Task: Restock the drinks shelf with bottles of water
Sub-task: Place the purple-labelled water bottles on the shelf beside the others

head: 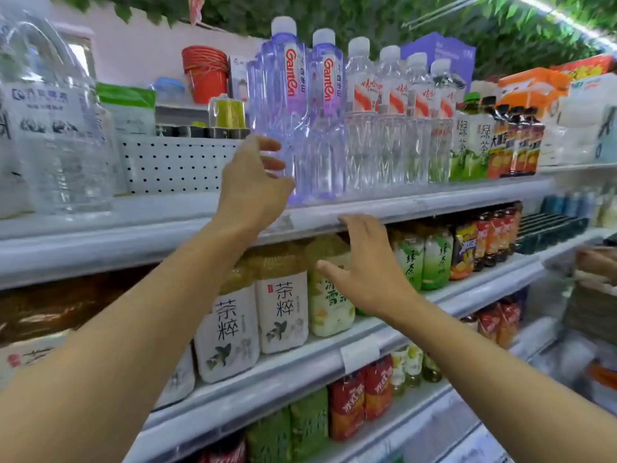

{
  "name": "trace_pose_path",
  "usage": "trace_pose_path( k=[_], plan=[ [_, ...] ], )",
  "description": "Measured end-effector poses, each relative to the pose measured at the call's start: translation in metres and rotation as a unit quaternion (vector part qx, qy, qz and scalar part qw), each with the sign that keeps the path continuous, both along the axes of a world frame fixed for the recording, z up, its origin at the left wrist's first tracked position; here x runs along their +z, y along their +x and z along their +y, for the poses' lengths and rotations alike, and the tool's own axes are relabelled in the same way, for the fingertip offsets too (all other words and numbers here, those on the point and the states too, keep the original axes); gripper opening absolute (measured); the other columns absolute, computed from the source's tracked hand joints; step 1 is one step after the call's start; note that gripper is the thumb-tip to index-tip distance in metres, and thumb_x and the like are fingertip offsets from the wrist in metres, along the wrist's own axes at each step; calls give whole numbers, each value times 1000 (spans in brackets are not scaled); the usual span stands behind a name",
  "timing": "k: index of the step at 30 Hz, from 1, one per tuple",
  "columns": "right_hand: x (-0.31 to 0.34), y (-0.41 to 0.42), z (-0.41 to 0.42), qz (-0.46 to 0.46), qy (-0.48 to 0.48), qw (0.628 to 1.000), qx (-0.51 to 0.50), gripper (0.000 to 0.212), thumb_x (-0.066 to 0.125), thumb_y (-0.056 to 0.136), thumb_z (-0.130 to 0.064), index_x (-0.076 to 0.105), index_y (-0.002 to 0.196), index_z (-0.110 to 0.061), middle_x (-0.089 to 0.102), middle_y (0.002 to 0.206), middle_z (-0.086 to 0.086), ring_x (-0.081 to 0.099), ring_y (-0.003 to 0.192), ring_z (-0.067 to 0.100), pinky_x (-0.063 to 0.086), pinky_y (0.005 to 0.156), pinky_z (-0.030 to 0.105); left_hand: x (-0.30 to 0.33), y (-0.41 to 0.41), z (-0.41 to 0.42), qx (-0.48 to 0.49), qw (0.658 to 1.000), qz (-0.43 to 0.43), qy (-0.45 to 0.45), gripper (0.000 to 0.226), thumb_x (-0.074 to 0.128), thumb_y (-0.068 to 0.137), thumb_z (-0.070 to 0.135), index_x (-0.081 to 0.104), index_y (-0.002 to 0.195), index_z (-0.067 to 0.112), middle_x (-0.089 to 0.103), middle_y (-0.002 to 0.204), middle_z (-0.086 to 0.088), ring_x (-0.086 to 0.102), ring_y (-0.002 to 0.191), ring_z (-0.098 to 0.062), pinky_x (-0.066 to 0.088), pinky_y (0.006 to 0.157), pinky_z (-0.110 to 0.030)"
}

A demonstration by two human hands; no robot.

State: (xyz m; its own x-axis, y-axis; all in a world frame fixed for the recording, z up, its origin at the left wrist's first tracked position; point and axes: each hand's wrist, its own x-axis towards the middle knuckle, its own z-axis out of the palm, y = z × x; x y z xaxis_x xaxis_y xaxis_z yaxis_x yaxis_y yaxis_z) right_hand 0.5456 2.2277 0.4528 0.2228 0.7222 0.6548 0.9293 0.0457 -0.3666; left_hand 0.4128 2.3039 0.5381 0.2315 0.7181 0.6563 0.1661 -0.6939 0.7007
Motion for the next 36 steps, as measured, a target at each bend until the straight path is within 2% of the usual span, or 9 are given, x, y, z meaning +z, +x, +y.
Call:
trace_pose_path(
  k=[2,5,10,17,19,22,24,32,36],
  plan=[
    [-15,8,-10,6,-20,999,-24,70,65,85,-38,28,141,-17,30,141,4,23,131,18,23,105,26,-23,6,-22,-61,998,25,-9,36,67,83,13,52,114,24,64,102,6,62,88,-10,49,64,-18],
    [-49,23,-31,29,-77,995,-48,69,65,86,-37,29,140,-15,32,141,6,23,131,19,23,101,25,-72,24,-43,-145,984,80,-67,32,69,82,14,54,109,23,66,100,4,63,91,-11,50,78,-24],
    [-120,55,-62,74,-159,979,-100,73,68,84,-36,30,142,-13,35,141,8,29,131,23,30,103,34,-163,53,-54,-202,944,195,-172,33,70,82,17,54,111,25,63,105,4,61,92,-12,52,81,-31],
    [-222,107,-98,131,-273,949,-92,73,64,88,-34,24,145,-11,26,148,9,23,136,23,26,107,32,-295,100,-66,-173,895,288,-293,36,73,76,15,55,107,20,64,105,1,61,99,-17,50,90,-35],
    [-252,124,-106,150,-302,938,-83,72,63,89,-34,23,145,-11,25,149,9,21,137,22,25,108,32,-330,114,-74,-165,877,308,-328,37,72,78,14,53,110,18,62,105,-1,61,98,-20,49,85,-30],
    [-296,152,-121,168,-340,922,-77,71,63,89,-33,26,144,-11,28,147,8,24,135,23,27,105,32,-379,132,-90,-158,851,330,-376,42,68,82,11,47,119,17,59,106,-5,62,95,-27,51,85,-39],
    [-326,169,-131,178,-356,915,-69,69,65,87,-31,30,143,-9,33,144,11,29,133,26,27,103,32,-409,144,-101,-145,837,354,-391,47,66,85,13,44,126,14,58,110,-3,62,96,-26,51,83,-36],
    [-456,210,-164,172,-464,868,-42,67,63,87,-27,29,142,-8,33,143,10,29,132,26,27,97,28,-530,165,-149,-85,806,381,-445,48,70,78,10,49,120,11,60,110,-9,60,87,-29,49,80,-34],
    [-516,216,-170,188,-503,843,-39,64,62,86,-28,33,139,-5,37,140,12,32,130,28,28,101,31,-586,161,-162,-84,789,417,-444,53,66,73,33,50,118,10,60,104,-5,62,94,-27,50,81,-36]
  ],
)
